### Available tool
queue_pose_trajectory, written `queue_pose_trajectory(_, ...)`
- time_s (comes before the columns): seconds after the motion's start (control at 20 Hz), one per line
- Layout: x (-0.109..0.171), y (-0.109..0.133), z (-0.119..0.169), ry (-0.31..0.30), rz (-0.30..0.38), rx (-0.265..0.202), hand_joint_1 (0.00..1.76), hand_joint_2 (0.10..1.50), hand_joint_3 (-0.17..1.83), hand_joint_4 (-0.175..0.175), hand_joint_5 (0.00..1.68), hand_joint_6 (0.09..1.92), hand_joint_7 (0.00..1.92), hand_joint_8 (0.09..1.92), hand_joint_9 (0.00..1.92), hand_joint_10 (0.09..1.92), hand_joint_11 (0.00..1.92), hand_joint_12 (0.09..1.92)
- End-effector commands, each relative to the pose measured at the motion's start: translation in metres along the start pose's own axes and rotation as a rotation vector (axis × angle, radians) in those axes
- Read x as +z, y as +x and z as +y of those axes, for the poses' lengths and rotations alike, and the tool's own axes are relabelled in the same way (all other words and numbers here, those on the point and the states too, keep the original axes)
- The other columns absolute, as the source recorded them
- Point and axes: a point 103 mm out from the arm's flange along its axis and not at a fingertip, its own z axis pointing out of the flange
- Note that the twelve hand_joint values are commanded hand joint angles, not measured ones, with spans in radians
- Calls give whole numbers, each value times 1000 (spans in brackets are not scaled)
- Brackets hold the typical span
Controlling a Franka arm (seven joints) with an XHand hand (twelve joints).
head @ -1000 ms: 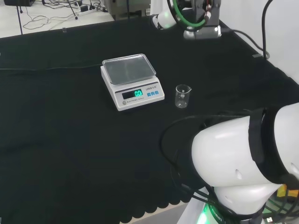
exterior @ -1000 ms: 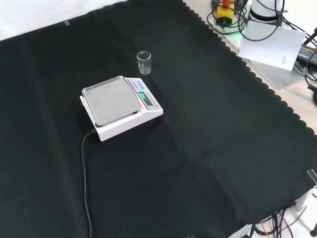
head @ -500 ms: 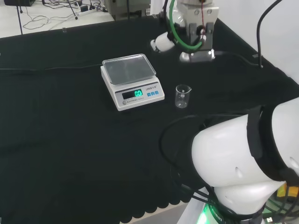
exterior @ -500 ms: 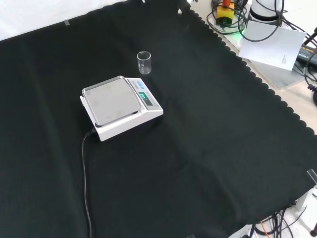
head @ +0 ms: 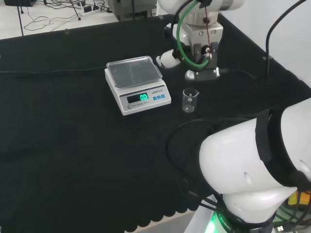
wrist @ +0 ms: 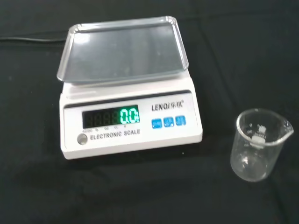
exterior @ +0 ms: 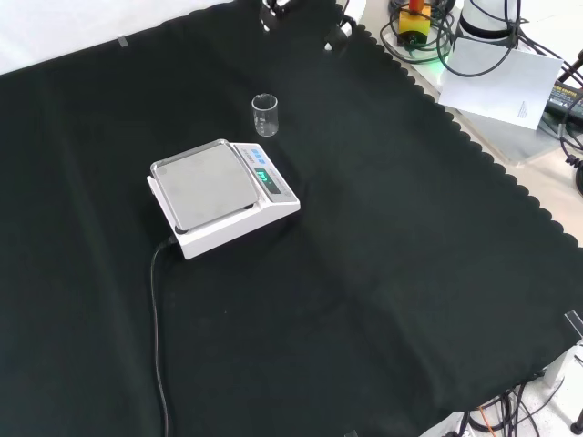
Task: Pick up the beaker.
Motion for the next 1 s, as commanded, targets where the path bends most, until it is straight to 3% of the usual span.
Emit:
queue_pose_trajectory(0.05,32,-25,7,38,31,35,610,819,437,-60,298,445,160,741,283,879,0,1346)
queue_pose_trajectory(0.25,53,-25,13,68,51,27,612,819,436,-61,301,446,162,743,286,880,0,1350)
queue_pose_trajectory(0.35,52,-74,0,81,89,19,613,820,434,-62,304,448,163,744,288,880,0,1353)
queue_pose_trajectory(0.45,57,-87,0,98,91,26,614,820,433,-62,306,449,164,745,289,881,0,1356)
queue_pose_trajectory(0.8,93,-46,27,139,71,54,621,821,429,-64,309,454,169,750,296,882,0,1369)
queue_pose_trajectory(1.0,105,-36,38,162,75,56,624,822,426,-65,310,458,172,753,302,883,0,1379)
